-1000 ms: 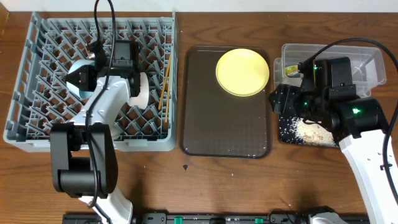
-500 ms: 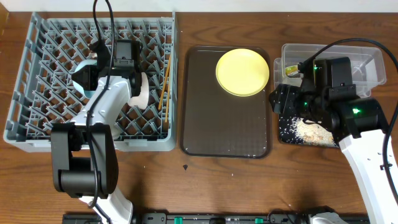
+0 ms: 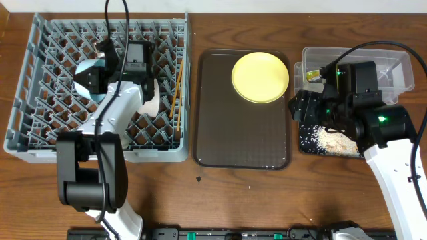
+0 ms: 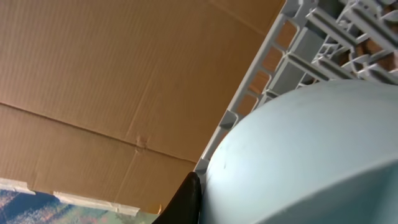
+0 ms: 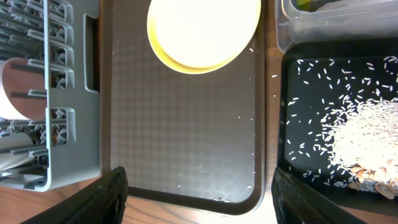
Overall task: Sort waste into correct bins and load items into the dishwasher
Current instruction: 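Stand the blue bowl upright in the rack slots and release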
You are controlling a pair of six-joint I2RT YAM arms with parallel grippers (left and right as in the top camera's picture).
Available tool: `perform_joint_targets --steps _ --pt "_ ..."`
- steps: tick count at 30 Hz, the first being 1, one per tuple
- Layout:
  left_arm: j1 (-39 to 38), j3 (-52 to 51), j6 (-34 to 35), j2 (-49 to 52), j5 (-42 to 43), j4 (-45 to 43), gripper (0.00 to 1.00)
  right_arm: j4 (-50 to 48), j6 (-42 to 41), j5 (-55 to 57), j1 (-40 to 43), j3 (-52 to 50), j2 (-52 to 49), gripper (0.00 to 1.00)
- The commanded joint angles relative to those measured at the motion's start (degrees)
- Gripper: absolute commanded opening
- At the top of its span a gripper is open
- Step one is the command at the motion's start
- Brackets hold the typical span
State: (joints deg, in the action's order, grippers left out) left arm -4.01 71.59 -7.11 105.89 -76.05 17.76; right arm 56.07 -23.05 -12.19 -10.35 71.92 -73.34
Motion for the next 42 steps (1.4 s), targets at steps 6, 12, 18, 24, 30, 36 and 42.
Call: perform_joint_targets --steps 6,12,18,24,30,36,42 --pt "-0.42 -0.22 0.26 1.62 -0.48 -0.11 0.08 0.11 -0.5 -0.28 0.2 0.48 0.26 0.72" --pt "-0.28 -0.22 -1.36 1.79 -4.72 -0.09 0.08 0.31 -0.48 -0.28 0.2 0.48 0.26 0.72" --pt "0.15 -0.22 -2.32 1.84 -6.16 -0.07 0.08 0.31 -0.5 -0.28 0.2 0.5 0.26 0.72" --pt "0.79 -0.55 -2.32 2.58 -6.12 0.79 0.08 0.28 -0.48 -0.26 0.22 0.5 0.26 0.72" --pt "0.74 -0.92 -2.25 5.81 -5.99 0.79 0.09 0.26 -0.48 -0.26 0.22 0.48 0.26 0.72" --pt "-0.46 -0.92 -2.25 6.73 -5.66 0.72 0.13 0.11 -0.48 -0.26 0.22 0.48 0.26 0.73" --pt "-2.84 -0.9 -2.27 6.71 -5.66 0.76 0.21 -0.2 -0.5 -0.09 0.22 0.48 0.26 0.73"
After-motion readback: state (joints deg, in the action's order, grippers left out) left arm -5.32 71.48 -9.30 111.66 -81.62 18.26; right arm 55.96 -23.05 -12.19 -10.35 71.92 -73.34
